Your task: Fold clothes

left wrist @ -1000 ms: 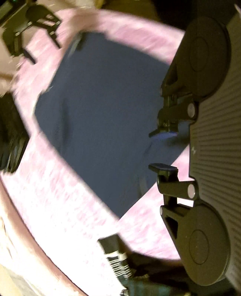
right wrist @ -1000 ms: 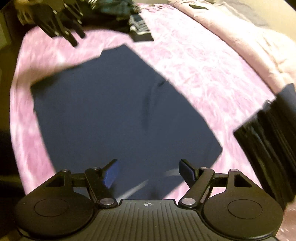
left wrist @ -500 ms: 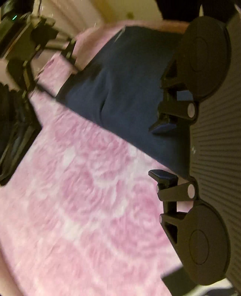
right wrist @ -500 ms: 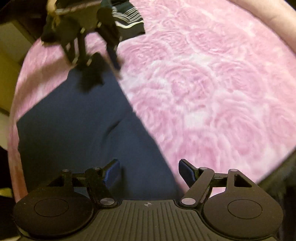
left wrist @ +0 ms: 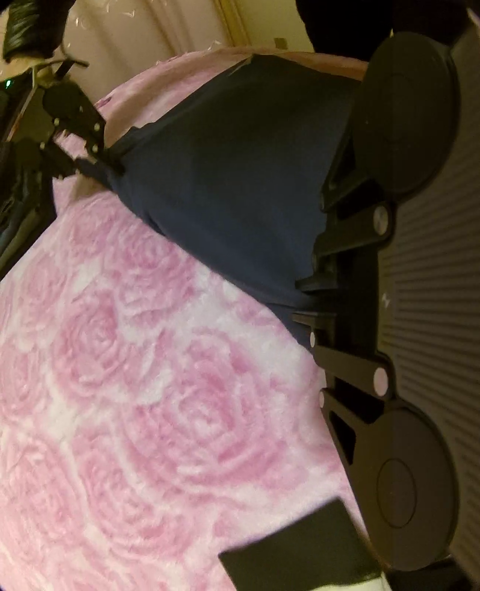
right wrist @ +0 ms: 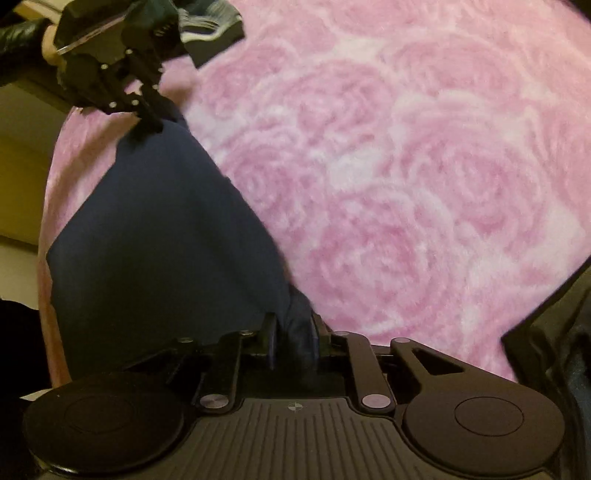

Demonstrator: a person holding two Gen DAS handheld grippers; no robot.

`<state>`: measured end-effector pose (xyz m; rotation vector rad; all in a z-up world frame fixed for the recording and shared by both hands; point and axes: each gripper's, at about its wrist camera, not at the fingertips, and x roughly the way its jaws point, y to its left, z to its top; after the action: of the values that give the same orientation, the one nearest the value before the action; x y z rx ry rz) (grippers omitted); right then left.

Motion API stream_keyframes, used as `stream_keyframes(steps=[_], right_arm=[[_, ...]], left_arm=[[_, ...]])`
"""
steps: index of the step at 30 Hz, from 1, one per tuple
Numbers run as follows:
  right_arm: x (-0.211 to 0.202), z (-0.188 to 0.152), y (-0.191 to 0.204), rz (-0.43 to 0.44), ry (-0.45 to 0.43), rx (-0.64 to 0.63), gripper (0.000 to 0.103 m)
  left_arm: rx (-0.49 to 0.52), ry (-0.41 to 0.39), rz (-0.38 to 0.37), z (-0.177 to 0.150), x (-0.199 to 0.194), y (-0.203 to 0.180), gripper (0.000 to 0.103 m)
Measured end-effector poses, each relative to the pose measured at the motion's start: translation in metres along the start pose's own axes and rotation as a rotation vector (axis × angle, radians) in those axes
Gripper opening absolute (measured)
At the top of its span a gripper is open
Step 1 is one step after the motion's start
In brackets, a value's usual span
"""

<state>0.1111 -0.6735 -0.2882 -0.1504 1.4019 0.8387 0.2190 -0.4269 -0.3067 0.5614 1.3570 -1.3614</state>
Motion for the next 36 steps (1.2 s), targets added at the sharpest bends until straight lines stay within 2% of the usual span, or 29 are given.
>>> stream_keyframes(steps=[1,2,4,5,8,9,10,11,12,14,15,17,19,22,23,25,26,27,29,32,35,36], right_arm=[[-0.001,0.001,0.003,0.000,-0.021,-0.006,0.054],[-0.001,0.002,0.004,0.008,-0.042,-0.011,0.058],[0.006,0.008,0.000,0.036,-0.054,-0.011,0.058],[0.012,0.012,-0.003,0.042,-0.046,-0.020,0.058],[0.039,0.019,-0.006,0.081,0.033,-0.054,0.058],[0.045,0.016,-0.007,0.086,0.062,-0.068,0.055],[0.044,0.012,-0.008,0.090,0.086,-0.072,0.038],[0.040,0.007,-0.011,0.096,0.113,-0.064,0.032],[0.034,-0.001,-0.012,0.098,0.138,-0.063,0.031],[0.024,-0.020,-0.016,0.063,0.196,-0.063,0.031],[0.021,-0.027,-0.018,0.043,0.218,-0.063,0.032],[0.016,-0.032,-0.020,0.035,0.200,-0.036,0.032],[0.014,-0.028,-0.020,0.039,0.164,-0.012,0.040],[0.024,-0.024,-0.021,0.034,0.168,-0.003,0.040],[0.029,-0.023,-0.021,0.031,0.176,0.003,0.035],[0.028,-0.023,-0.021,0.042,0.184,0.023,0.012],[0.021,-0.026,-0.018,0.051,0.182,0.024,0.010],[0.010,-0.030,-0.016,0.063,0.181,0.029,0.009],[-0.012,-0.042,-0.018,0.057,0.180,0.050,0.006],[-0.016,-0.052,-0.026,-0.001,0.185,0.101,0.006],[0.000,-0.046,-0.021,-0.059,0.186,0.082,0.007],[0.005,-0.043,-0.019,-0.079,0.186,0.075,0.016]], left_arm=[[0.008,-0.002,0.009,0.003,-0.003,-0.002,0.008],[0.014,-0.013,0.017,0.007,-0.007,-0.003,0.008],[0.017,-0.039,0.023,0.017,-0.013,-0.001,0.018],[0.019,-0.049,0.013,0.022,-0.012,-0.001,0.028],[0.057,0.008,-0.021,0.033,0.010,-0.001,0.030],[0.070,0.028,-0.032,0.037,0.018,-0.001,0.030],[0.075,0.051,-0.036,0.034,0.023,-0.003,0.030],[0.079,0.075,-0.039,0.031,0.029,-0.005,0.030],[0.083,0.099,-0.043,0.028,0.034,-0.007,0.022],[0.070,0.127,-0.040,0.023,0.024,-0.013,0.016],[0.069,0.114,-0.035,0.018,0.017,-0.016,0.016],[0.063,0.087,-0.026,0.012,0.008,-0.021,0.015],[0.057,0.063,-0.017,0.008,0.004,-0.024,0.015],[0.086,0.047,0.011,0.016,0.011,-0.021,0.020],[0.104,0.051,0.019,0.019,0.015,-0.020,0.024],[0.127,0.070,0.028,0.023,0.021,-0.020,0.027],[0.130,0.085,0.029,0.023,0.022,-0.022,0.024],[0.134,0.100,0.030,0.024,0.024,-0.023,0.014],[0.144,0.104,0.028,0.021,0.012,-0.028,0.010],[0.131,0.053,0.048,0.010,-0.026,-0.033,0.009],[0.062,0.045,0.067,0.008,-0.017,-0.018,0.007],[0.060,0.039,0.073,0.009,-0.011,-0.015,0.007]])
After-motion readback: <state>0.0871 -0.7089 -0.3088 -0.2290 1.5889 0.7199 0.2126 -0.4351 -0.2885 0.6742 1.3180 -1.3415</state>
